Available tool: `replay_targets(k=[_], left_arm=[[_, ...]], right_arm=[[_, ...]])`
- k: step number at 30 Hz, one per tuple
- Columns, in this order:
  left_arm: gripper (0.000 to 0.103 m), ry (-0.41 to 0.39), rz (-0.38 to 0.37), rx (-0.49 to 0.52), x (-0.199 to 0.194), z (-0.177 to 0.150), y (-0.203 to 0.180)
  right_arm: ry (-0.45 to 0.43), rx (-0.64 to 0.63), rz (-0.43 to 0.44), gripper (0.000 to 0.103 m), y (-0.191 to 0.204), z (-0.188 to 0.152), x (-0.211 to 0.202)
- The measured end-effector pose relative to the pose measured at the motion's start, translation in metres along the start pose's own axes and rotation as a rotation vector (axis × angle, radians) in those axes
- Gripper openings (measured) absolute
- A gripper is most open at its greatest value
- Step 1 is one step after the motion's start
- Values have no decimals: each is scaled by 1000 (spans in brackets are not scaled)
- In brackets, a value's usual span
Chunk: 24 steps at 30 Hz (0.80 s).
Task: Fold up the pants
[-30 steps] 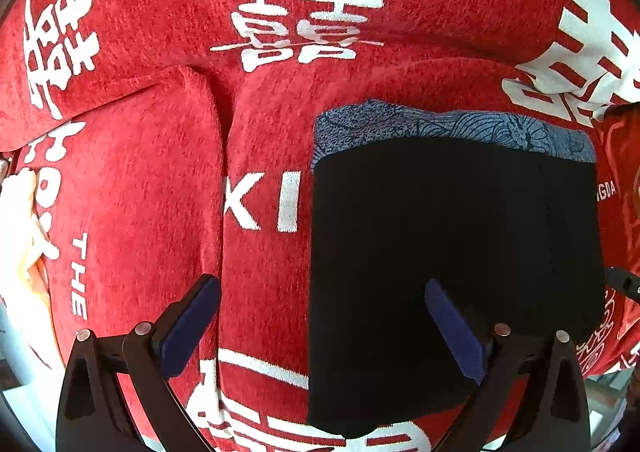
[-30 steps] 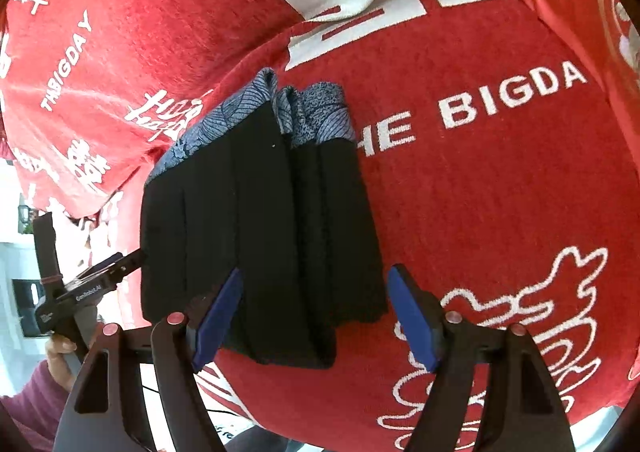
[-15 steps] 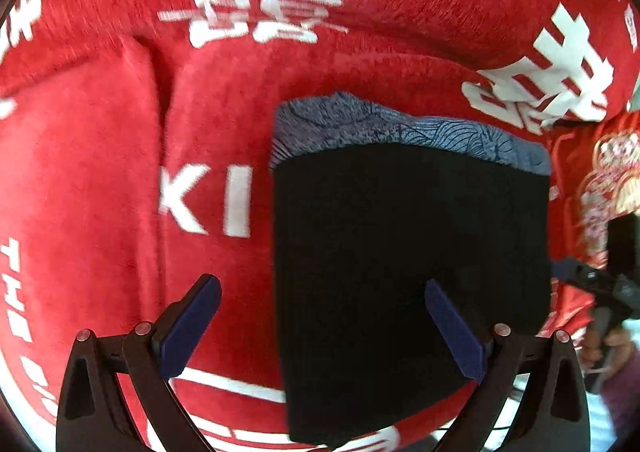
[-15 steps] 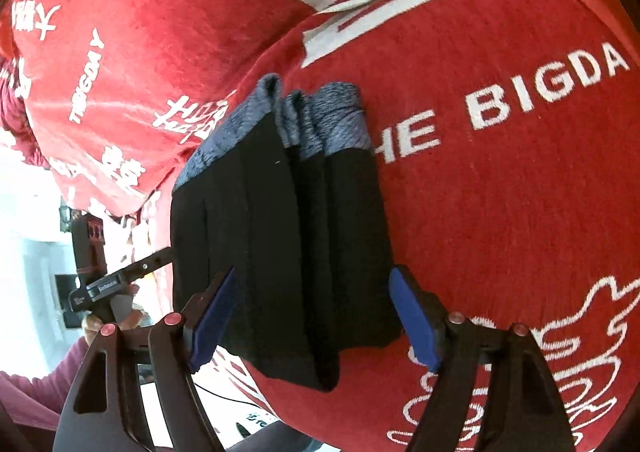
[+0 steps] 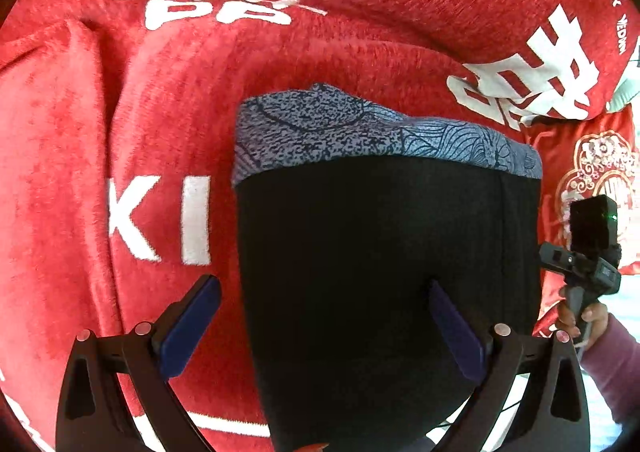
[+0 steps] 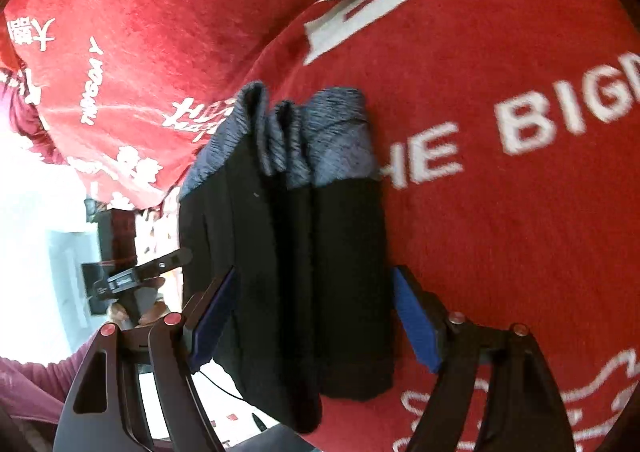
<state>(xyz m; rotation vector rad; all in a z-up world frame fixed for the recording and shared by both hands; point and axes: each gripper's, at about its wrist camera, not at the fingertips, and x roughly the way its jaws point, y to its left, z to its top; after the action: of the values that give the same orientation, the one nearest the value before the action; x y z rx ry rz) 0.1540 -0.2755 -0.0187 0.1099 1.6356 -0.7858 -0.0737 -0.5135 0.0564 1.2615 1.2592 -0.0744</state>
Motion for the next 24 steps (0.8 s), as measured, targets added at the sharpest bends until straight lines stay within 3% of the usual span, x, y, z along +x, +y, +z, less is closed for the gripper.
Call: replay_targets(k=[4,9,16,18,20,24], left_arm=[[103,-19,-17,5,8,2,-6],[103,-43,-13,-12,12,-1,-8],[103,-54,14,-48,9,-4,-9],[88,-94,22,-18,2,-9,-20],[75,-121,50,25,-5,-13,-32],[63,-142,53,47,-19,-18,-41]], right_arm=[[20,-43,11,82,4,9,12],[22,-1,49,82,-5,12,12],[38,-27,-26,78,9,12,19],[37,-41,-67,65,14,11,19],[29,-33,-51,56,16,8,16],[1,-15,-27,45,23,3,8]])
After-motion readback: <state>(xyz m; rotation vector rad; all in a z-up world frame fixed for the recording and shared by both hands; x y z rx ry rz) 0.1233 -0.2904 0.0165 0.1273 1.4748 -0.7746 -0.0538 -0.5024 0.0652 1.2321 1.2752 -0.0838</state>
